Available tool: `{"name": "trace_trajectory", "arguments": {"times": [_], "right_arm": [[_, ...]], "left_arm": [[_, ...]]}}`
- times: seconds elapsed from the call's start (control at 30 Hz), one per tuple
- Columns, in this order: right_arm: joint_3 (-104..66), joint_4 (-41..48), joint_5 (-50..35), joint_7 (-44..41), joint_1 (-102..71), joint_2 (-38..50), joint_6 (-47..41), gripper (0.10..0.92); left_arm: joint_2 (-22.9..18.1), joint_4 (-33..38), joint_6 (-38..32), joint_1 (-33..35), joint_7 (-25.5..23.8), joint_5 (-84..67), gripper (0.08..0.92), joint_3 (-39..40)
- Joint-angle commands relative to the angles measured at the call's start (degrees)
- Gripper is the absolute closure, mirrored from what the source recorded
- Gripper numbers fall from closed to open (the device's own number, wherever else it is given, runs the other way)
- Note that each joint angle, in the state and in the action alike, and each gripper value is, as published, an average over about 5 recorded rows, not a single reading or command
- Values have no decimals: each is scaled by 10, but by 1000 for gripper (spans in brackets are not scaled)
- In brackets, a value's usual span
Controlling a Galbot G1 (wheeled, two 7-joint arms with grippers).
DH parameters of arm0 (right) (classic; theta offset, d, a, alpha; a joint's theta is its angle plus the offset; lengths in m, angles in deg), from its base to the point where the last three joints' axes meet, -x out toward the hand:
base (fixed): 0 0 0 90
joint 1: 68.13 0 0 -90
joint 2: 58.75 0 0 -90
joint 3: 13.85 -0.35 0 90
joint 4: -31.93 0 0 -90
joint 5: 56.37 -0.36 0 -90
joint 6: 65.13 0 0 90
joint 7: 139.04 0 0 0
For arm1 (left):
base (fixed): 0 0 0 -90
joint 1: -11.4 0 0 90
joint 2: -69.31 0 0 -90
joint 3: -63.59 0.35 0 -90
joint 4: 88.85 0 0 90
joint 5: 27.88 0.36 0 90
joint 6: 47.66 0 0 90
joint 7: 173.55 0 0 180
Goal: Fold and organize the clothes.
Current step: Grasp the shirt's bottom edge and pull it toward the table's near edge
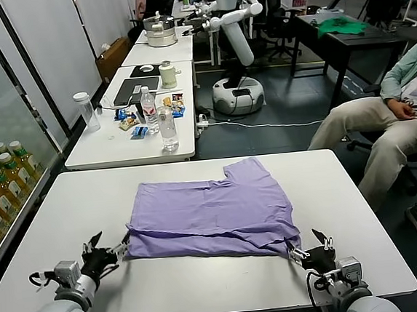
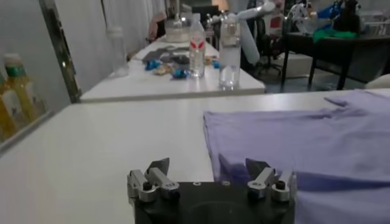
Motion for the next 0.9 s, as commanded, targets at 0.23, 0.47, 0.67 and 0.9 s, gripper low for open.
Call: {"name": "trace_trajectory", "arguments": {"times": [0.23, 0.47, 0.67, 0.9], "right_arm": [[10, 15, -33, 5, -13, -8, -5, 327], [13, 19, -39, 3, -8, -9, -1, 534], [14, 9, -39, 2, -8, -12, 4, 707], [-25, -99, -45, 7, -57, 17, -10, 886]], "left_arm": [[-20, -8, 48, 21, 13, 12, 216, 10], [-27, -15, 45, 19, 14, 12, 415, 17], [-39, 2, 39, 17, 13, 10, 589, 21], [-23, 113, 42, 65, 27, -24, 788, -5]]}}
